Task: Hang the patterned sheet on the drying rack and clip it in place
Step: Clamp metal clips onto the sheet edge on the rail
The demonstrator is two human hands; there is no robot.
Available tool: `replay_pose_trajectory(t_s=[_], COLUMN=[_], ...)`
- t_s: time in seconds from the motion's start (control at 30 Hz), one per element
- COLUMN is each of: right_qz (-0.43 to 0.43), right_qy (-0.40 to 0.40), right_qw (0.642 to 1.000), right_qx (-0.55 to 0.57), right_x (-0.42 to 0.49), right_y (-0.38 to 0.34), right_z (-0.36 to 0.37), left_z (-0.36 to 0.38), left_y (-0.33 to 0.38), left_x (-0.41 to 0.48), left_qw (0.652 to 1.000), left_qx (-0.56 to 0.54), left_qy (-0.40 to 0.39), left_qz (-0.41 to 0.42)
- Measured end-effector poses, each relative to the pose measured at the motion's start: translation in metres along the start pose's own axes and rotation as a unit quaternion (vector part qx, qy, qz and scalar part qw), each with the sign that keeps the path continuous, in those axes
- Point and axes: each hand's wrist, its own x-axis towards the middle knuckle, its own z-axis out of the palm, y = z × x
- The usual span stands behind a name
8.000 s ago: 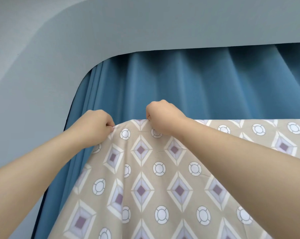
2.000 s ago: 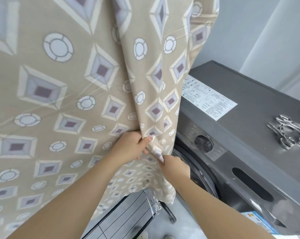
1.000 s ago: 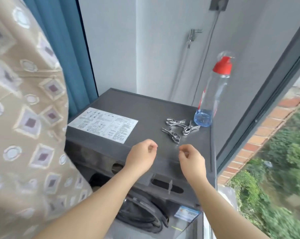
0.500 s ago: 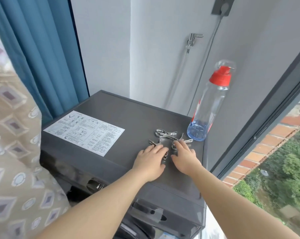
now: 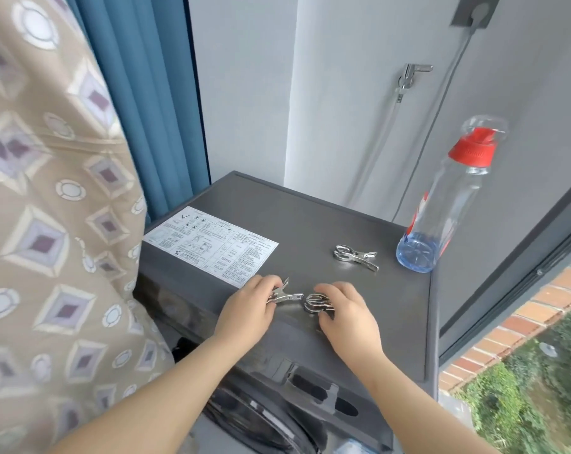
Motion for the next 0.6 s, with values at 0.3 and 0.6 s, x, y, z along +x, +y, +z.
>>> replay_pose_trajectory(t_s=[0.3, 0.6], right_qz=[0.097, 0.086], right_qy=[-0.058, 0.019], right_qw=[0.992, 0.996], right_qx=[-0.055, -0.001], right_x=[-0.007, -0.019], right_y=[0.004, 0.0], right_z=[0.001, 0.003], left_z=[-0.006, -0.011], left_y=[-0.011, -0.004], left_x=[-0.012, -0.007], left_qw=[0.998, 0.923], left_qx=[0.032, -0.289], left_qy=[-0.03, 0.034], left_qz=[-0.04, -0.251])
